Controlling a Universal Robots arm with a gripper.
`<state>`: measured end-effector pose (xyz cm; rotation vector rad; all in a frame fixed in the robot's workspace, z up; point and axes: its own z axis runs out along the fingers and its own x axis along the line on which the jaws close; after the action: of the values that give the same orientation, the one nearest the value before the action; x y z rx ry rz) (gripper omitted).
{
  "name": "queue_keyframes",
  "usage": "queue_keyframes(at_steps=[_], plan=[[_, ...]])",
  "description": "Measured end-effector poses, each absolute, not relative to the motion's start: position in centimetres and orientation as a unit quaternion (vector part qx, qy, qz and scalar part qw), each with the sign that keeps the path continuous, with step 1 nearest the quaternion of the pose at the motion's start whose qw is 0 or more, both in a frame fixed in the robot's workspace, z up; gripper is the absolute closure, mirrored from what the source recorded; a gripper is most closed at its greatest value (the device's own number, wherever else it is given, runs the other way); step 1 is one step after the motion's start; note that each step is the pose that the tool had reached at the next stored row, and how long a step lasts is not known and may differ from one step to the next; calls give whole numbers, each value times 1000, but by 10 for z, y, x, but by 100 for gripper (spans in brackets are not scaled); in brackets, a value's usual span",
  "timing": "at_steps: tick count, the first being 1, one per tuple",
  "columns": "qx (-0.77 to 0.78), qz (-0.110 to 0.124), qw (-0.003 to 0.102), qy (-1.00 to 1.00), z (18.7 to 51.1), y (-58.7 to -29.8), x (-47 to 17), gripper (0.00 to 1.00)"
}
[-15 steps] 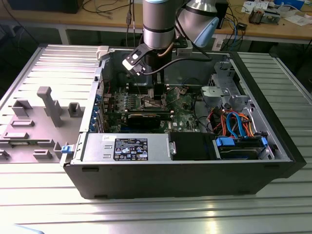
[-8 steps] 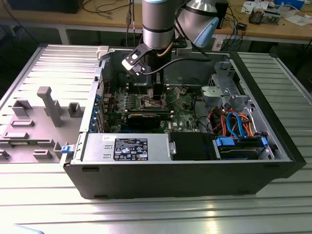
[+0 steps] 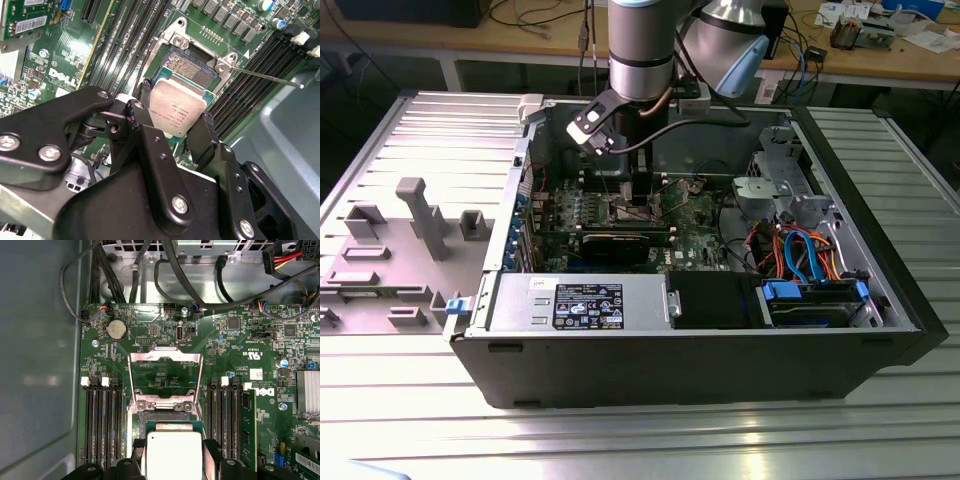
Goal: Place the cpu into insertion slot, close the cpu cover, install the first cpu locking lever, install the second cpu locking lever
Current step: 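Place the cpu into insertion slot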
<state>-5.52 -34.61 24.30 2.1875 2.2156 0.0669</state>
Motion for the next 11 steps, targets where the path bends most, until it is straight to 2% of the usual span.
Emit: queue_keyframes(at_steps=[11], plan=[[702, 22, 14, 711, 243, -345, -56, 46]])
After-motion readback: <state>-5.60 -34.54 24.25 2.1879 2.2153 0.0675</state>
